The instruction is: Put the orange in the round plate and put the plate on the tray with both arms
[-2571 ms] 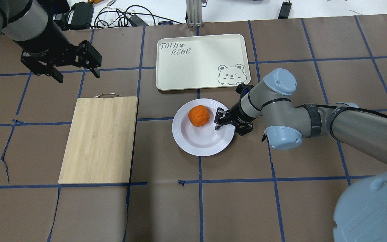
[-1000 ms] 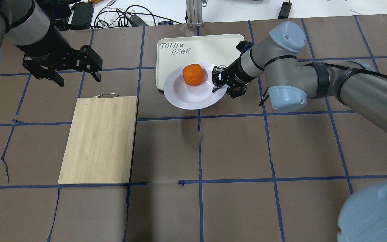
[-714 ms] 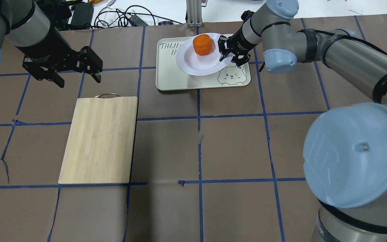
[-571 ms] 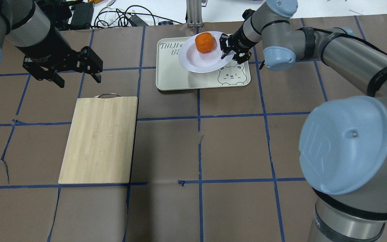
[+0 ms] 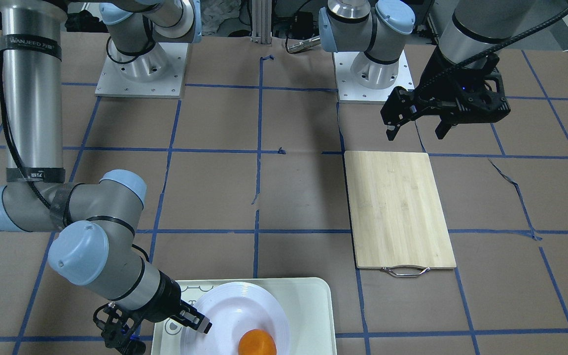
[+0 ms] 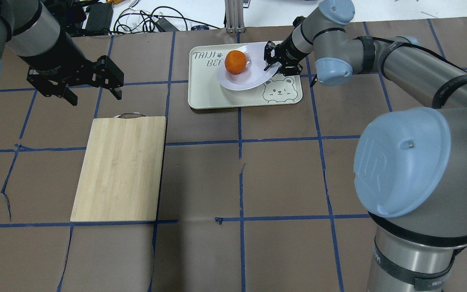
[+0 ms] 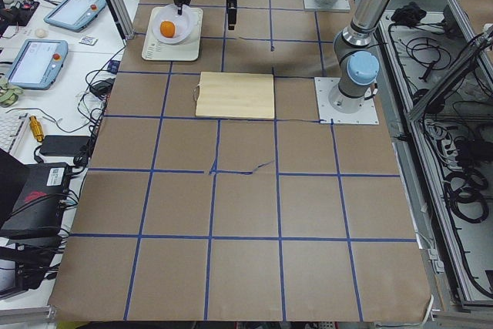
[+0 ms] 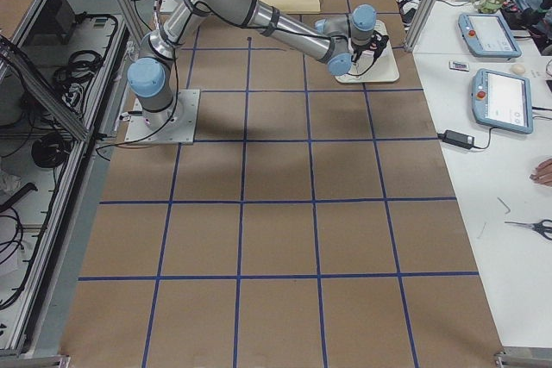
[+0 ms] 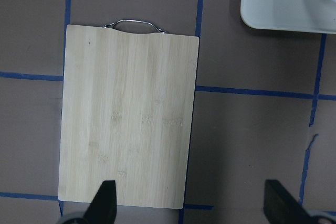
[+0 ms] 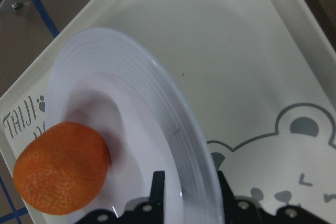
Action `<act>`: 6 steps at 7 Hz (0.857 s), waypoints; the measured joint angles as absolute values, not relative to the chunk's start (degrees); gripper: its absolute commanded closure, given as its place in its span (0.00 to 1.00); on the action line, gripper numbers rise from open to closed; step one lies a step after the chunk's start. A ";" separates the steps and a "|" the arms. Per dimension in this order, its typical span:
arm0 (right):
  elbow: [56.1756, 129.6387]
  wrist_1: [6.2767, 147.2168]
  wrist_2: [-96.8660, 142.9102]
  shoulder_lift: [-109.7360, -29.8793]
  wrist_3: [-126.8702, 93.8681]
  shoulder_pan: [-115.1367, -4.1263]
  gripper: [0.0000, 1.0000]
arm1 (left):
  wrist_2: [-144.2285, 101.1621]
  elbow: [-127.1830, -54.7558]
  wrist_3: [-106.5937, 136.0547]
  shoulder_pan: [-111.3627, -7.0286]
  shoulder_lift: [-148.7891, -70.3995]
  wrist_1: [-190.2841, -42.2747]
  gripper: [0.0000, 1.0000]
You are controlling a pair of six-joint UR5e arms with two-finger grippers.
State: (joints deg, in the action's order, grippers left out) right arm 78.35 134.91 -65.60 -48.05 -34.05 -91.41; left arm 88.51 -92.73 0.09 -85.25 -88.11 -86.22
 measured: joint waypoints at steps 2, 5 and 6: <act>77.78 131.81 -70.20 -50.69 -32.37 -91.41 0.00 | 88.51 -92.71 0.09 -85.25 -88.07 -86.19 0.00; 71.98 111.15 -85.25 -58.07 -19.18 -91.50 0.00 | 88.51 -92.71 0.09 -85.25 -87.96 -86.13 0.00; 71.75 102.92 -87.56 -62.79 -16.23 -91.68 0.00 | 88.51 -92.70 0.09 -85.25 -87.92 -86.11 0.00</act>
State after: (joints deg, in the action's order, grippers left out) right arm 71.75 102.92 -87.56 -62.79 -16.23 -91.68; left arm 88.51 -92.70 0.09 -85.25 -87.92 -86.11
